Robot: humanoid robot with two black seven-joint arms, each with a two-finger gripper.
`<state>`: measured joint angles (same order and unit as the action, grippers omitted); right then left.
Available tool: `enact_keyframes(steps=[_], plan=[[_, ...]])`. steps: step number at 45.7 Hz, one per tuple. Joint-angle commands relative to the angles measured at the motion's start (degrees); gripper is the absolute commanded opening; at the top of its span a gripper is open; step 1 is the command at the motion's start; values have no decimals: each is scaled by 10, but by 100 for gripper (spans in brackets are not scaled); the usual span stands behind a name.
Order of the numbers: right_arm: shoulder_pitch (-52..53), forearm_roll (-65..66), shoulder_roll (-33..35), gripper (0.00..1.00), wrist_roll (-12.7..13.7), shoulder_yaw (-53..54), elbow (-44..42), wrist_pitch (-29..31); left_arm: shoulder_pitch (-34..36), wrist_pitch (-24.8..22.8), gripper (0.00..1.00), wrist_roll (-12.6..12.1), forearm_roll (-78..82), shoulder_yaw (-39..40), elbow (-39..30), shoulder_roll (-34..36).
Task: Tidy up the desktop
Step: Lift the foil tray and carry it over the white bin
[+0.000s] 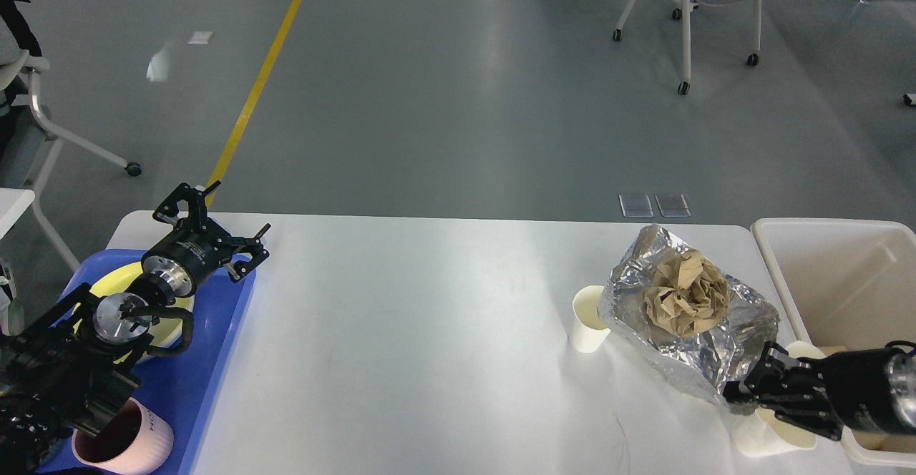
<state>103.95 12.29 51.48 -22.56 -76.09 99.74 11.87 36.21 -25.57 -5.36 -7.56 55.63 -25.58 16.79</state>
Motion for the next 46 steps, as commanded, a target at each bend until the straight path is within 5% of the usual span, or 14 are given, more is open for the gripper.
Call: enact_keyframes(steps=[1, 12, 22, 31, 46], plan=[[93, -8, -52, 0, 23, -11, -21, 49, 0, 0, 100, 0, 0, 0, 0, 0], [195, -10, -186, 0, 74, -24, -99, 99, 0, 0, 100, 0, 0, 0, 0, 0], [230, -15, -280, 0, 74, -5, -123, 114, 0, 0, 100, 0, 0, 0, 0, 0], [214, -48, -273, 0, 74, -12, -168, 110, 0, 0, 100, 0, 0, 0, 0, 0], [-39, -92, -153, 0, 73, -22, -453, 110, 0, 0, 100, 0, 0, 0, 0, 0]])
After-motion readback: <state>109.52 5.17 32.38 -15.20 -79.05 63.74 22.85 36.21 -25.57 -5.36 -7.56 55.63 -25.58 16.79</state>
